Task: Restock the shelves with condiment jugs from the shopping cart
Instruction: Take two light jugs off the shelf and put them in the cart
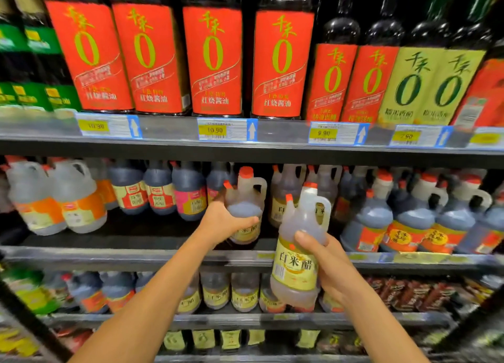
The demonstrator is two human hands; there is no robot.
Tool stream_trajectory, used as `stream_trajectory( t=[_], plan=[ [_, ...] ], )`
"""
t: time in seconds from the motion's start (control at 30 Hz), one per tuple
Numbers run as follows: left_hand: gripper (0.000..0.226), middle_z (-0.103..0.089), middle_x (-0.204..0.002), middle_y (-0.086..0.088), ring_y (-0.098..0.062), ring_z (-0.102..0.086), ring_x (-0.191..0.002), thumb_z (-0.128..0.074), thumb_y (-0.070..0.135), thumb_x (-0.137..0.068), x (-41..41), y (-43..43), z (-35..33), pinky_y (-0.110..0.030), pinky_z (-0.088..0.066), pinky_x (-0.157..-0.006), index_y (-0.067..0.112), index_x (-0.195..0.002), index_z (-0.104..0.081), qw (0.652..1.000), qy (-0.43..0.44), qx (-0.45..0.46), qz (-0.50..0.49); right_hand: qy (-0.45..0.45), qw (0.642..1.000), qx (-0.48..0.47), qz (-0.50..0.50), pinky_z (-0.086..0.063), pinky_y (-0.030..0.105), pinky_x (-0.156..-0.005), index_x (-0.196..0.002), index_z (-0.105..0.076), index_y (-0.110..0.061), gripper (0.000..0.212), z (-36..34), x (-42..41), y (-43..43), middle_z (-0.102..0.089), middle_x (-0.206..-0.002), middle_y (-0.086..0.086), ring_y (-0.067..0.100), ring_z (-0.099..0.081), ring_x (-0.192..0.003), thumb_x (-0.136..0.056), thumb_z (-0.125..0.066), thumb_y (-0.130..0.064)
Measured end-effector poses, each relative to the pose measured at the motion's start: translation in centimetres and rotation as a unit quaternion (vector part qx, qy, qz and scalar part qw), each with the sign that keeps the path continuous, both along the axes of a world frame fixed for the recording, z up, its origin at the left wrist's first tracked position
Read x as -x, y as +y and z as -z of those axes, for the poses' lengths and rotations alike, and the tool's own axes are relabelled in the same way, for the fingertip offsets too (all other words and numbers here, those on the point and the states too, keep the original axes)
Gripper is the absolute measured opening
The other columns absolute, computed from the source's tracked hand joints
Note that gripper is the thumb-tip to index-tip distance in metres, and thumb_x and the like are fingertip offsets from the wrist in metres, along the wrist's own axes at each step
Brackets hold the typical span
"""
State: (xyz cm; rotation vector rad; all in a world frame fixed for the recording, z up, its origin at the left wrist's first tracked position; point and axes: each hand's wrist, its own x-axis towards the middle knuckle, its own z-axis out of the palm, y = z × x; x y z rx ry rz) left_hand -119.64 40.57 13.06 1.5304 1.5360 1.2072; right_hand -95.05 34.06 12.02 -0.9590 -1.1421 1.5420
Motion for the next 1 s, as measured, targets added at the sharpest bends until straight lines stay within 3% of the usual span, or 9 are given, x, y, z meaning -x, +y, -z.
stream_trajectory(
  t=[0.07,0.17,0.23,0.33,0.47,0.6,0.77,0.87,1.0],
  plan=[
    [0.068,-0.067,-0.112,0.003,-0.016,-0.065,-0.104,-0.094,0.023,-0.063,-0.1,1.1,0.8,-0.026,-0.053,-0.086,0.017,-0.12,-0.057,0.999,-0.042,0.013,-0.012,-0.002,1.0,0.002,-0.004,-0.06,0.044,-0.089,-0.13,-0.062,-0.01,0.056,0.0,-0.1,0.3,-0.074,-0.119,0.016,0.033,-0.072,-0.111,-0.08,-0.076,-0.031],
    [0.044,-0.076,-0.104,0.0,-0.024,-0.071,-0.104,-0.091,0.009,-0.067,-0.1,2.8,1.5,-0.036,-0.056,-0.087,0.022,-0.103,-0.068,0.993,-0.116,0.022,-0.006,-0.007,1.0,0.005,-0.011,-0.06,0.041,-0.085,-0.129,-0.063,-0.009,0.055,0.2,-0.3,1.0,-0.074,-0.118,0.016,0.033,-0.072,-0.11,-0.08,-0.076,-0.03],
    [0.048,-0.077,-0.102,0.0,-0.023,-0.071,-0.104,-0.091,0.011,-0.064,-0.1,3.5,1.5,-0.036,-0.056,-0.086,0.021,-0.105,-0.069,0.992,-0.122,0.021,0.01,-0.01,1.0,0.007,-0.009,-0.06,0.042,-0.085,-0.129,-0.063,-0.009,0.056,0.3,-0.3,1.4,-0.075,-0.117,0.016,0.033,-0.072,-0.109,-0.079,-0.078,-0.03],
    [0.072,-0.072,-0.112,0.004,-0.013,-0.068,-0.106,-0.092,0.028,-0.056,-0.3,3.6,1.7,-0.035,-0.055,-0.09,0.026,-0.119,-0.058,0.994,-0.103,0.022,0.023,-0.014,1.0,0.008,-0.001,-0.059,0.044,-0.087,-0.128,-0.063,-0.008,0.062,0.3,-0.3,2.1,-0.075,-0.116,0.016,0.034,-0.072,-0.109,-0.075,-0.082,-0.033],
    [0.083,-0.062,-0.123,0.014,-0.002,-0.06,-0.112,-0.093,0.029,-0.065,-0.3,2.7,2.6,-0.029,-0.052,-0.092,0.035,-0.131,-0.044,0.995,-0.097,0.016,0.019,-0.005,1.0,0.012,-0.003,-0.058,0.043,-0.089,-0.128,-0.064,-0.01,0.054,0.3,-0.2,2.8,-0.076,-0.116,0.014,0.031,-0.072,-0.109,-0.078,-0.077,-0.029],
    [0.07,-0.068,-0.117,0.013,-0.004,-0.064,-0.107,-0.089,0.033,-0.071,0.6,1.4,3.3,-0.022,-0.054,-0.082,0.027,-0.13,-0.052,0.998,-0.062,0.015,0.012,-0.004,1.0,0.015,-0.011,-0.057,0.042,-0.09,-0.129,-0.063,-0.011,0.054,0.5,-0.3,3.1,-0.075,-0.117,0.013,0.03,-0.072,-0.11,-0.079,-0.075,-0.029],
    [0.039,-0.071,-0.092,0.013,0.0,-0.066,-0.089,-0.09,0.028,-0.071,0.3,1.0,4.0,-0.025,-0.055,-0.074,0.028,-0.098,-0.062,0.999,0.019,-0.011,-0.042,-0.016,1.0,0.012,-0.022,-0.059,0.039,-0.088,-0.13,-0.063,-0.013,0.054,0.8,-0.6,3.1,-0.075,-0.119,0.013,0.029,-0.072,-0.112,-0.081,-0.075,-0.029],
    [0.044,-0.074,-0.092,0.005,-0.006,-0.069,-0.087,-0.09,0.029,-0.07,-0.1,1.8,4.4,-0.026,-0.054,-0.072,0.013,-0.105,-0.068,0.997,0.028,-0.022,-0.061,-0.012,1.0,0.012,-0.023,-0.06,0.038,-0.087,-0.13,-0.064,-0.013,0.053,0.8,-0.9,3.0,-0.075,-0.119,0.013,0.029,-0.072,-0.111,-0.08,-0.074,-0.028],
    [0.053,-0.073,-0.101,0.001,-0.014,-0.069,-0.092,-0.09,0.024,-0.07,-1.0,2.6,4.4,-0.028,-0.054,-0.076,0.013,-0.115,-0.064,0.996,0.004,-0.035,-0.085,-0.019,0.999,0.015,-0.023,-0.059,0.041,-0.089,-0.128,-0.064,-0.013,0.053,0.7,-1.1,2.9,-0.075,-0.117,0.013,0.03,-0.072,-0.111,-0.079,-0.075,-0.029]
  ],
)
